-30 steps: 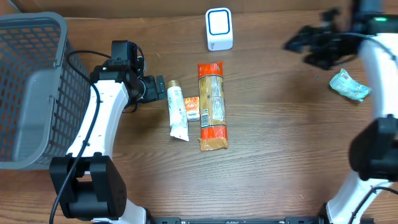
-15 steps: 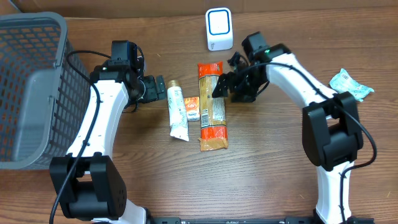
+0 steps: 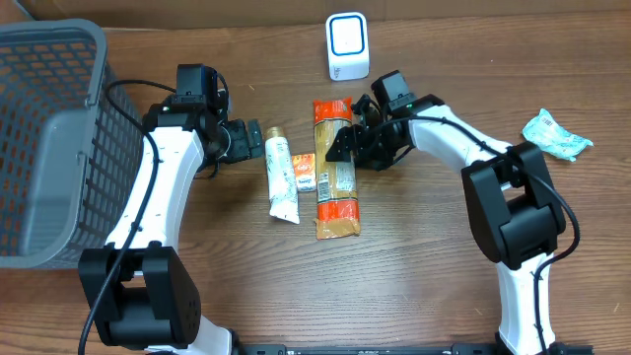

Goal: Scan the item barcode
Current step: 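Reach the right gripper to the spaghetti pack and grasp it, then lift the red-ended spaghetti pack and hold it before the scanner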

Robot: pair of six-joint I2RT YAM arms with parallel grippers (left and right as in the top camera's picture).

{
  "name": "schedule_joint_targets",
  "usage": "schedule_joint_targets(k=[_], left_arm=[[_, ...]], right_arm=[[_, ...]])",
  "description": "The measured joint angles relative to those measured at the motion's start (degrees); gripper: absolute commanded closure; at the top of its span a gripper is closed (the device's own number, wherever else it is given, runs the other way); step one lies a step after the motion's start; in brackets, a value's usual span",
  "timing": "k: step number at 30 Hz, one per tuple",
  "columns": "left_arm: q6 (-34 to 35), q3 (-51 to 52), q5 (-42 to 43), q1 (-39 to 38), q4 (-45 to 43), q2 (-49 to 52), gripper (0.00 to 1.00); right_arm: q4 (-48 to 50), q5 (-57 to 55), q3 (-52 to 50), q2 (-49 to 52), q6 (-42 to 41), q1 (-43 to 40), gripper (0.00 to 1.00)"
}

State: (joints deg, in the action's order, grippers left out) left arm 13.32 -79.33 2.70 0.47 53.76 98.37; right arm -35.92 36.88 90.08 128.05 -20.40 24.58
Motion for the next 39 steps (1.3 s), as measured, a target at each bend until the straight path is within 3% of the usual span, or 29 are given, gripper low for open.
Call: schedule_joint_targets(k=[2, 5, 9, 16, 24, 27, 32, 39], left_arm=[[0.0, 0.0, 0.0, 0.0, 0.0, 0.0, 0.0], [0.0, 0.0, 0.0, 0.0, 0.0, 0.0, 0.0], [0.0, 0.0, 0.0, 0.0, 0.0, 0.0, 0.0], [0.0, 0.0, 0.0, 0.0, 0.0, 0.0, 0.0], [0.0, 0.0, 0.0, 0.0, 0.0, 0.0, 0.0], [0.0, 0.0, 0.0, 0.0, 0.0, 0.0, 0.0], [0.0, 0.0, 0.0, 0.0, 0.0, 0.0, 0.0], [0.0, 0.0, 0.0, 0.0, 0.0, 0.0, 0.0]], right_arm=[[1.6, -0.2, -0.7, 0.0, -1.8, 0.4, 0.43], [3.0, -0.4, -1.1, 0.7, -4.8, 0.9, 0.69], [4.1, 1.6, -1.4, 1.6, -8.1, 1.0, 0.96], [4.2, 5.8, -1.3, 1.8, -8.3, 0.6, 0.96], [2.1, 18.1, -2.2, 0.1, -5.1, -3.0, 0.96], [1.6, 22.3, -3.3, -4.6, -5.3, -5.2, 0.96], [4.3, 29.9, -3.3, -20.6, -6.9, -10.5, 0.96], [11.7, 38.0, -3.2, -31.5, -12.1, -17.0, 0.96]])
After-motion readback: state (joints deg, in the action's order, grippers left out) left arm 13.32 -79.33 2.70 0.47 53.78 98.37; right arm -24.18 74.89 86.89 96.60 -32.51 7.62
